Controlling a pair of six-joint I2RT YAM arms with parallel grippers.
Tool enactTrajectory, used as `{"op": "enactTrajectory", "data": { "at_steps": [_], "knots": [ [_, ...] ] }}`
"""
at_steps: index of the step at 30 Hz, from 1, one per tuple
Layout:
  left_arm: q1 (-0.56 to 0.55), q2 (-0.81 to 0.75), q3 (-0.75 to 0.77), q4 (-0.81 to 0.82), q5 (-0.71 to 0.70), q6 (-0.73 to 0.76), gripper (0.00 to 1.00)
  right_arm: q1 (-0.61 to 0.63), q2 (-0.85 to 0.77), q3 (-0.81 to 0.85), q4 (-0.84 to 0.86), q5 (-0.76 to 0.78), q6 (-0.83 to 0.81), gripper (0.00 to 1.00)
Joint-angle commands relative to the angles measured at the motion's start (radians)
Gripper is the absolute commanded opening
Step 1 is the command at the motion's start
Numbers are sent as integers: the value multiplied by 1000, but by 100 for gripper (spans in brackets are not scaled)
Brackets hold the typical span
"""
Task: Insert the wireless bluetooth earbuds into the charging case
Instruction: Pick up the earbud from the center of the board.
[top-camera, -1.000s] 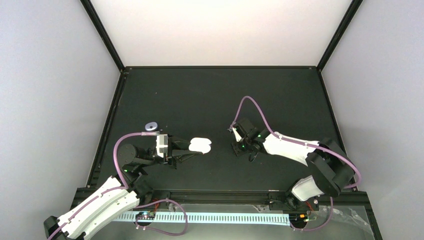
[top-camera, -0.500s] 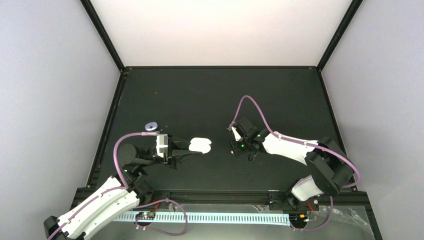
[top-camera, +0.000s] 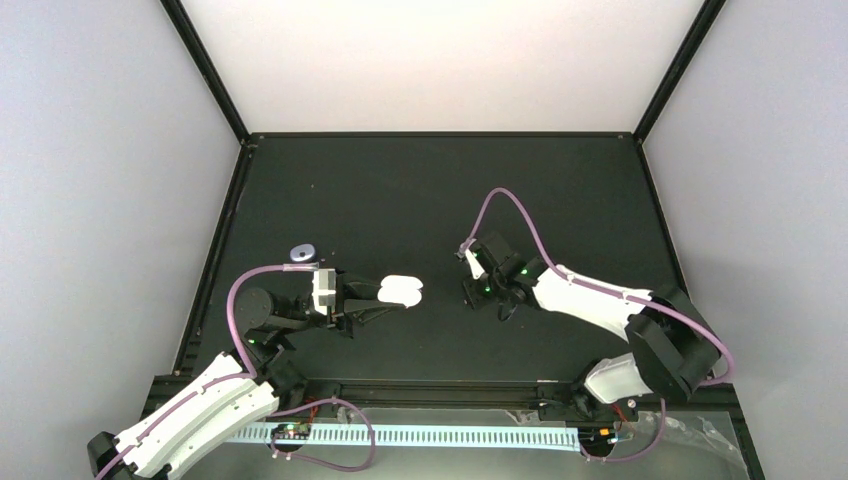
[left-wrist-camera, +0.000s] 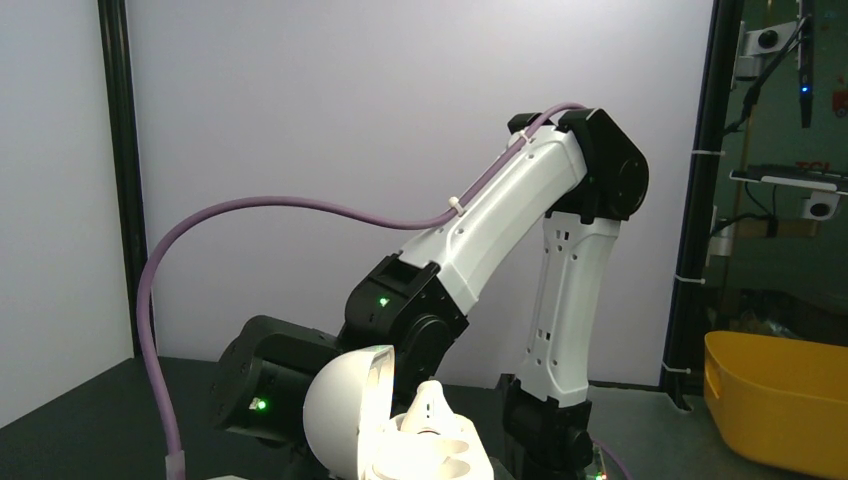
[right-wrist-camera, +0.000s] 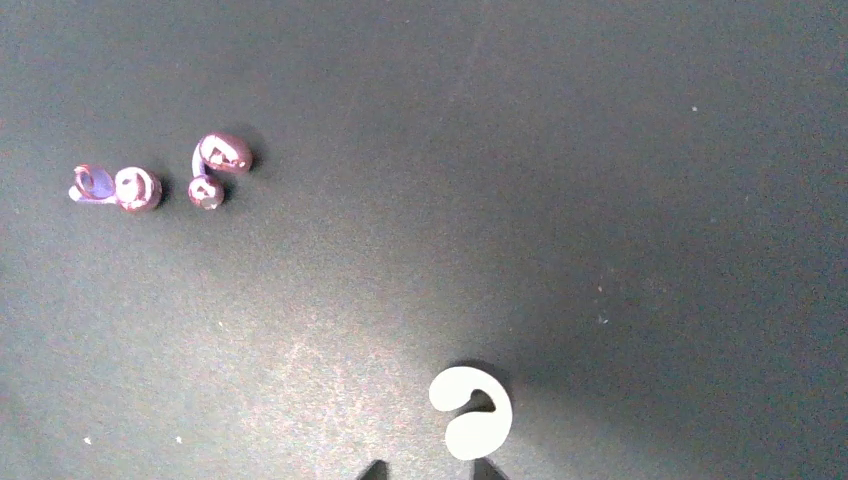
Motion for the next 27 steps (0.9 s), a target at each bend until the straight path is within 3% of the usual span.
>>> {"op": "enactTrajectory", "data": {
  "at_steps": [1, 6, 27],
  "knots": [
    [-8, 4, 9, 17, 16, 5, 2, 4, 23, 11, 13, 21, 9, 28],
    [-7, 2, 9, 12, 18, 9, 2, -6, 48, 12, 42, 75, 49, 35],
    [-8, 2, 9, 9, 15, 13, 1, -58, 89, -22, 85, 76, 71, 38]
  ]
}}
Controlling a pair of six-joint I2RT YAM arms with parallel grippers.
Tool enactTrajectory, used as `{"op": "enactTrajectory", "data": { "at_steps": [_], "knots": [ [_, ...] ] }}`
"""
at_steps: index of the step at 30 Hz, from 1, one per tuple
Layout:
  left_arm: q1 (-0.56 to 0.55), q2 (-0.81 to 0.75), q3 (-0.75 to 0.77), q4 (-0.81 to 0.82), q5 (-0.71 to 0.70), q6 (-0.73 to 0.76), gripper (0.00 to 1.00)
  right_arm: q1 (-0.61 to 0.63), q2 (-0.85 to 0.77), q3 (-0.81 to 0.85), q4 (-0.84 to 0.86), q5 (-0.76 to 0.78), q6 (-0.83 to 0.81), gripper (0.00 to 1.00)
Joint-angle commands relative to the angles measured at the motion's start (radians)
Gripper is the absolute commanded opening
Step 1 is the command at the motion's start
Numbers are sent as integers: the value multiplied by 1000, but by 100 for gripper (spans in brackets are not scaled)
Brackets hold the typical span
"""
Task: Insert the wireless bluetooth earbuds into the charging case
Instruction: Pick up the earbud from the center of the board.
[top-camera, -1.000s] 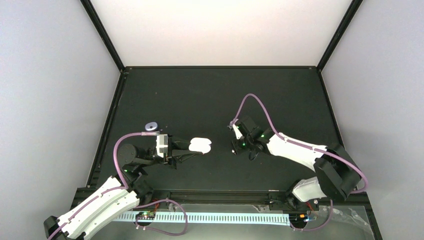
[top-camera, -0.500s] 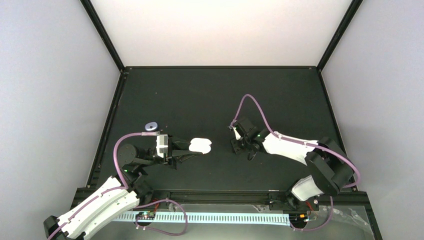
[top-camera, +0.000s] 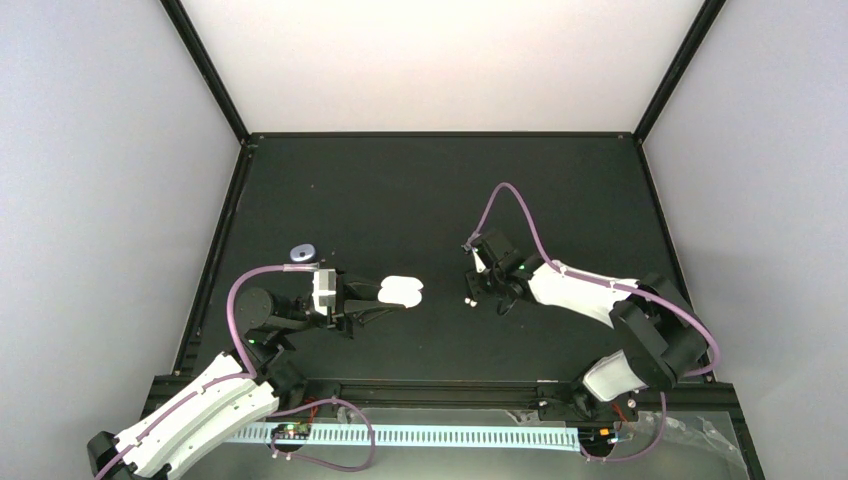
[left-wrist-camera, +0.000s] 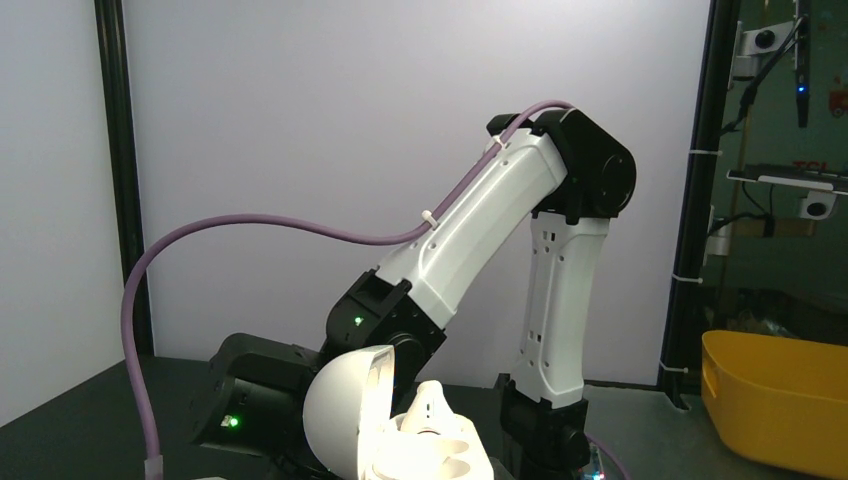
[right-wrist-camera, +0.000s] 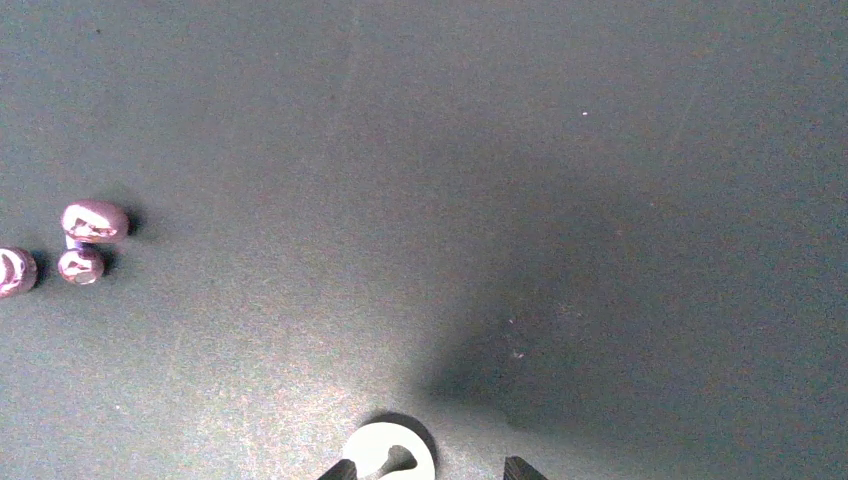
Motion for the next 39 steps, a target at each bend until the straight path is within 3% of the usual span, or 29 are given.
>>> {"op": "enactTrajectory", "data": {
  "at_steps": [1, 23, 39],
  "knots": [
    [-4, 3, 9, 9, 15, 12, 2, -6, 12, -24, 22, 15, 6, 38],
    [-5, 1, 9, 14, 14, 9, 2, 17, 35, -23, -29, -14, -19, 33],
    [-5, 2, 9, 14, 16, 6, 2, 34, 10, -26, 5, -70, -39, 9]
  ]
}}
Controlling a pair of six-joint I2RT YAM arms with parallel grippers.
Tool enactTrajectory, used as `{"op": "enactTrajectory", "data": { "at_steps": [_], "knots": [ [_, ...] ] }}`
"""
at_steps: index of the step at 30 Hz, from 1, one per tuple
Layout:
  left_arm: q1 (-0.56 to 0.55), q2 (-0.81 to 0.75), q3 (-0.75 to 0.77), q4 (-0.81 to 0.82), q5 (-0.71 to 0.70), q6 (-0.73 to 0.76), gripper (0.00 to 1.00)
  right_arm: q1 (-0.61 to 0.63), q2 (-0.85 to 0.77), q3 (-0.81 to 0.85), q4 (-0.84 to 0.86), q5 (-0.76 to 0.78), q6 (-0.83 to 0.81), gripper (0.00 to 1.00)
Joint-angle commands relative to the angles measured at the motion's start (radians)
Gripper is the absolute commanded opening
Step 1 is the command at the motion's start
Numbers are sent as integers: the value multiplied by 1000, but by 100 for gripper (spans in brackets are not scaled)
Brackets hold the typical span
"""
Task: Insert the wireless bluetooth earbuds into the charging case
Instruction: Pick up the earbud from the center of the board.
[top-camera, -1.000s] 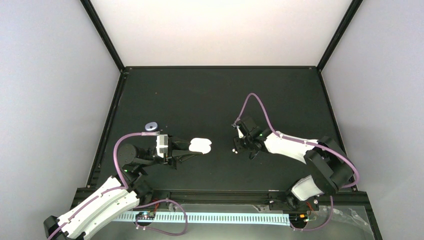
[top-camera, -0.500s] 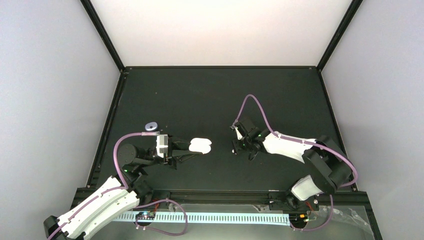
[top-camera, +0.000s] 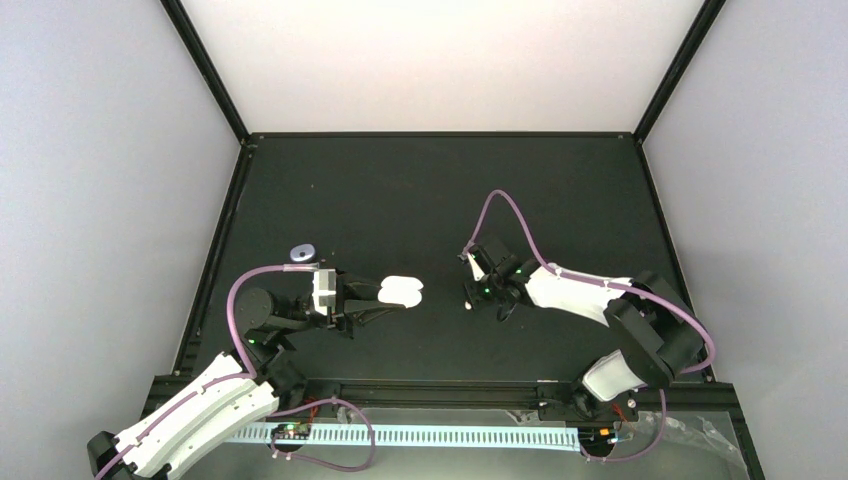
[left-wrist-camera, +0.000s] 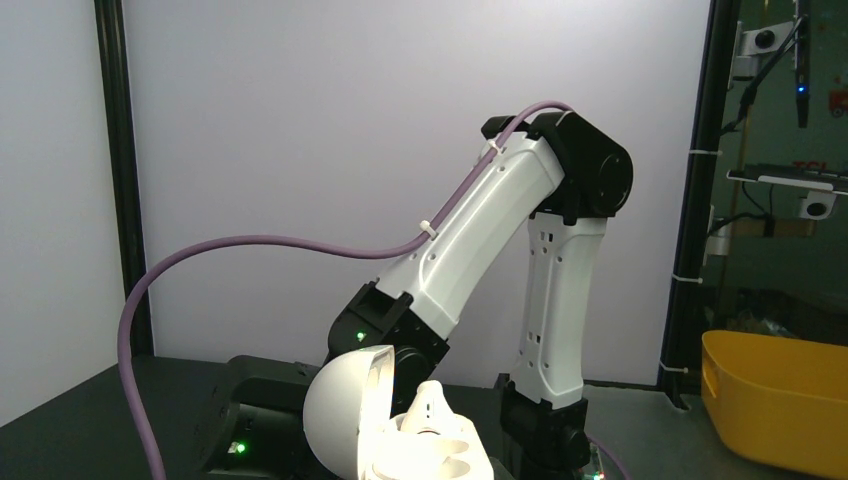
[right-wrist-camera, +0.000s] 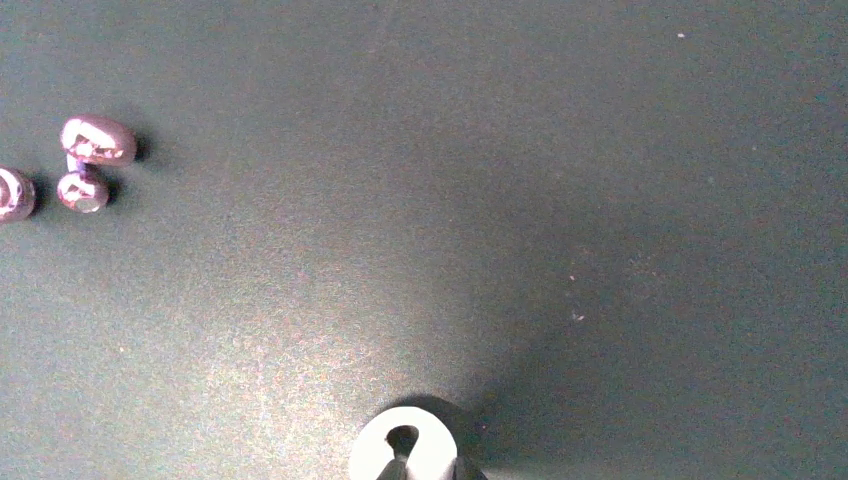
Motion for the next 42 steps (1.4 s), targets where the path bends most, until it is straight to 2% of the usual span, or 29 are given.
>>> {"op": "enactTrajectory", "data": {
  "at_steps": [1, 8, 16, 24, 26, 29, 36, 40, 42],
  "knots": [
    [-5, 2, 9, 14, 16, 6, 2, 9, -12, -1, 5, -20, -14, 8],
    [-6, 2, 9, 14, 17, 6, 2, 12, -47, -5, -5, -16, -3, 2],
    [-7, 2, 9, 15, 16, 8, 1, 11, -162, -26, -20, 23, 50, 2],
    [-9, 13, 11, 8, -8, 21, 2, 16, -427, 20, -117, 135, 78, 2],
    [-10, 29, 15, 17, -10, 22, 2, 16, -450, 39, -141, 139, 69, 2],
    [-10, 55, 26, 20, -6, 18, 1, 16, -430, 31, -153, 134, 67, 3],
    [-11, 45, 24, -4, -10, 24, 2, 0, -308, -71, -42, 146, 145, 9],
    [-14, 20, 21, -29, -18, 30, 2, -41, -188, -90, 11, 86, 185, 10],
    [-14, 9, 21, -41, -21, 35, 2, -41, -175, -109, 47, 46, 198, 15]
  ]
}}
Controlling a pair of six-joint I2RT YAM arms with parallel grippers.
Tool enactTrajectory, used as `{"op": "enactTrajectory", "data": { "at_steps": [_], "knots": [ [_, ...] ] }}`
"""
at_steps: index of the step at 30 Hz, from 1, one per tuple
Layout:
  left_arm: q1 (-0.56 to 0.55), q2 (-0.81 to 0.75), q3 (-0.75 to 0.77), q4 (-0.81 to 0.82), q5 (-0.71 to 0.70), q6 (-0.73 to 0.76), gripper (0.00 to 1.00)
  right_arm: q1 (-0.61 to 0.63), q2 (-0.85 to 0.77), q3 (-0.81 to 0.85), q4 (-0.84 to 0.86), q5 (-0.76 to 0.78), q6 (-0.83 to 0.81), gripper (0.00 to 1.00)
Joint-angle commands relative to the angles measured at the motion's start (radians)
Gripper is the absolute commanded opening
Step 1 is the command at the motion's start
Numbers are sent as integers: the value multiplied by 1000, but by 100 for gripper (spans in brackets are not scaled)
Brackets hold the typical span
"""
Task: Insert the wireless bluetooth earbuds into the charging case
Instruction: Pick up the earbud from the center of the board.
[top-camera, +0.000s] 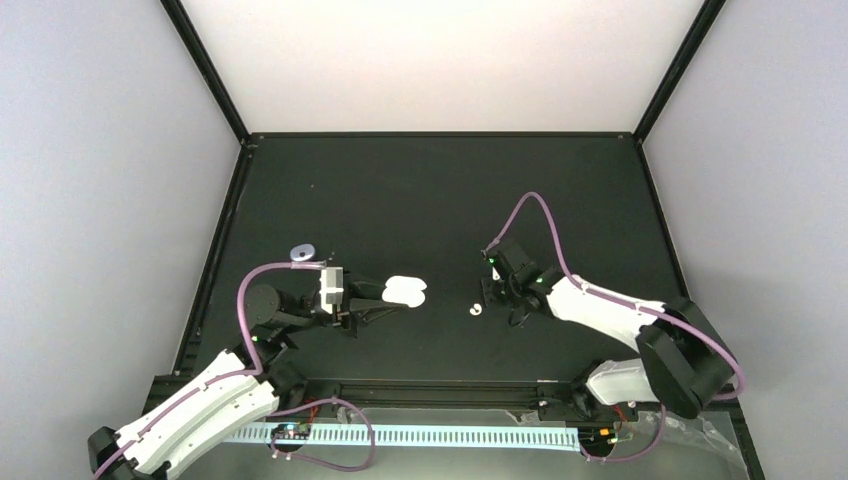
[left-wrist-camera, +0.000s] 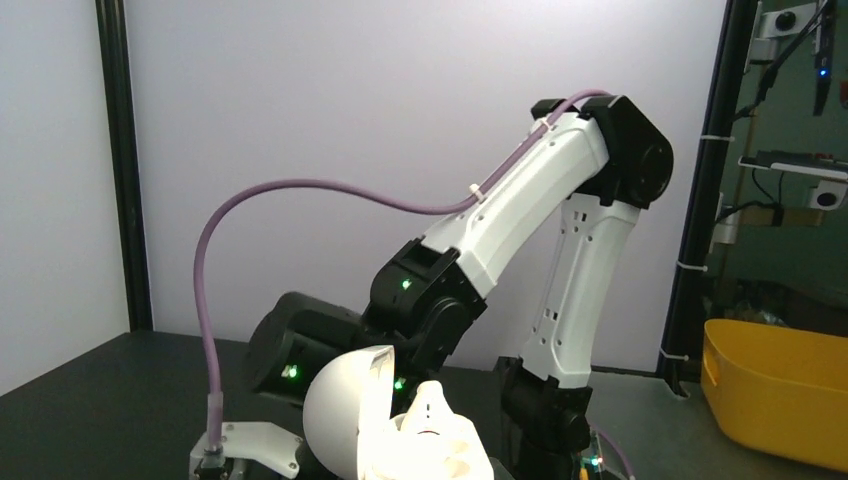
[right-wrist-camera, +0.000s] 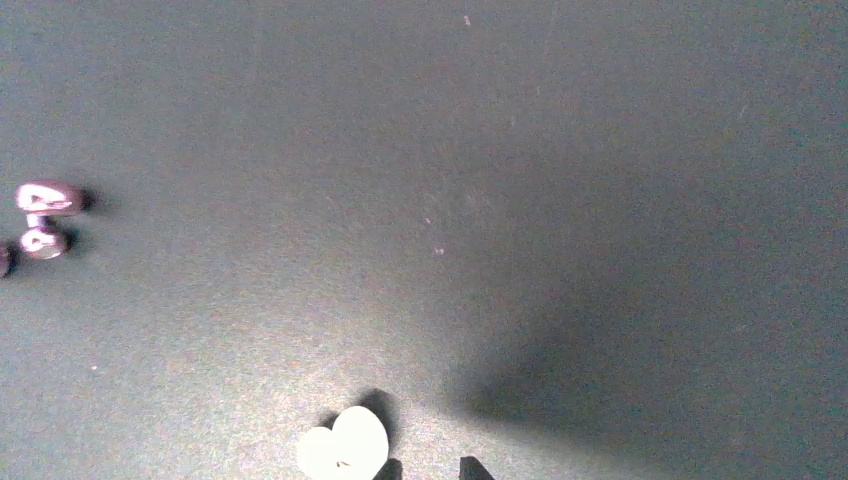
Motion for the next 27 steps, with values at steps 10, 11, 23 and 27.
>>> {"op": "enactTrajectory", "data": {
  "at_steps": [10, 11, 23, 27],
  "knots": [
    [-12, -19, 21, -8, -7, 17, 1, -12, 106, -68, 172, -152, 82, 20],
    [-13, -21, 20, -9, -7, 17, 2, -11, 100, -76, 177, -153, 84, 20],
    [-15, -18, 16, -3, -9, 15, 2, -10, 126, -71, 178, -163, 53, 13],
    [-15, -19, 16, -4, -11, 17, 2, -8, 100, -58, 159, -167, 21, 8]
  ]
}}
